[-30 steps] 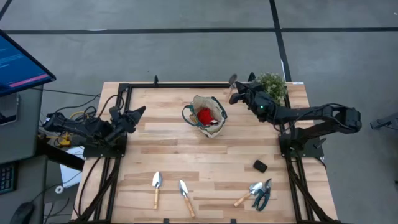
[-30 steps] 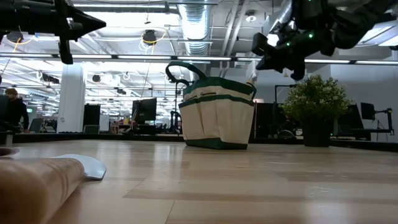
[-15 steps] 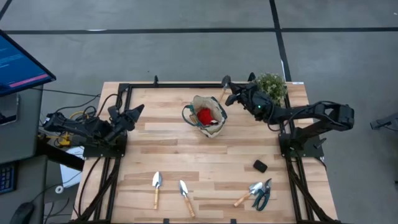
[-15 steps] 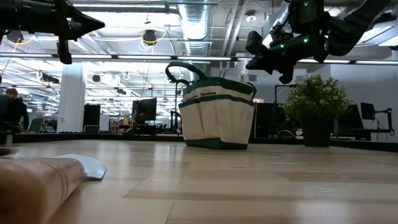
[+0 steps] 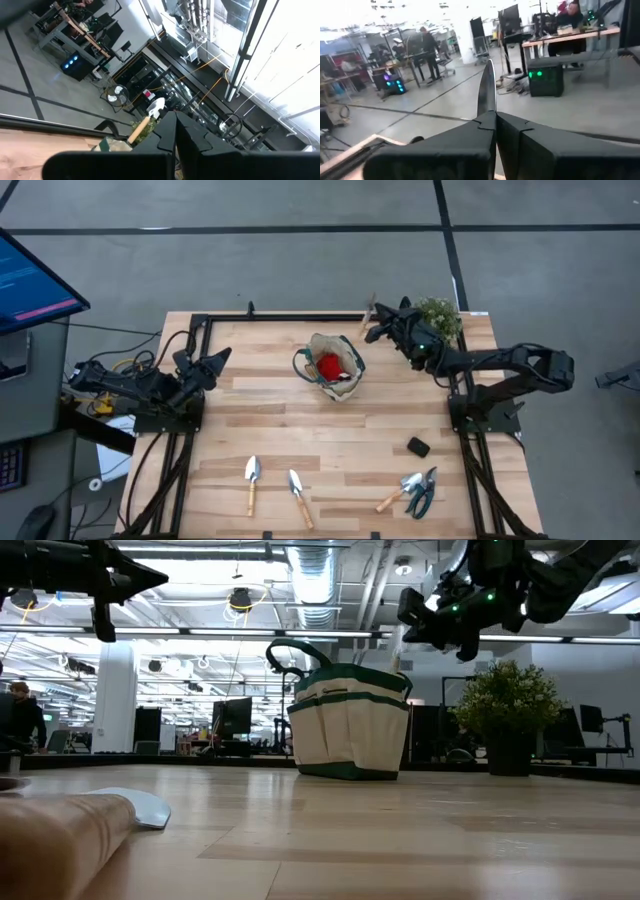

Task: Pick & Place Garden tools in Gardening bag
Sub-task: Put the brown trowel into the green gardening bag

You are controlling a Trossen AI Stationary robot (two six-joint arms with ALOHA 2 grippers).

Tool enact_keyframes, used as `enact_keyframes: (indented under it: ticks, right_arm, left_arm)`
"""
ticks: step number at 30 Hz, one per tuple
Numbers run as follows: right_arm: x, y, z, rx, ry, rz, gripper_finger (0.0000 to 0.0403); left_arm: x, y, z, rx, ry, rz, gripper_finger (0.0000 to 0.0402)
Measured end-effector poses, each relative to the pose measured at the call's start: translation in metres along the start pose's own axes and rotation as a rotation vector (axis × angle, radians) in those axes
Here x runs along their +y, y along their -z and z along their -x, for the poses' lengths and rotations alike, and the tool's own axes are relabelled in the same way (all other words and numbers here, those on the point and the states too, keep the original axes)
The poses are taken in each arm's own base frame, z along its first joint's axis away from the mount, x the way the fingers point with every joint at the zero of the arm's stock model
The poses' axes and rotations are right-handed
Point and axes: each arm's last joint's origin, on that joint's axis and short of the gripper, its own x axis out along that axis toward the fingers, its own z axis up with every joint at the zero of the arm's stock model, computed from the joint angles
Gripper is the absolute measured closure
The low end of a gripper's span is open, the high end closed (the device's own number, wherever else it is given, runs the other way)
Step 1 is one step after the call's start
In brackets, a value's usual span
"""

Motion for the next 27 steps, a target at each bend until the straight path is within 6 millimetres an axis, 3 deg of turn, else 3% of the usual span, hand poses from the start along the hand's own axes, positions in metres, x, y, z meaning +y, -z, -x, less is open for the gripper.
enact_keyframes:
  ticks: [8, 27]
  right_arm:
    - [-0.006, 0.022, -0.008, 0.132, -0.022, -0.007, 0.0403]
    - [0.009, 0.018, -0.003, 0.126, -0.242, -0.098, 0.0403]
  left_arm:
    - [0.000, 0.006, -0.002, 0.020, -0.011, -0.025, 0.0395]
    - [-0.005, 0.020, -0.011, 0.030, -0.028, -0.045, 0.0395]
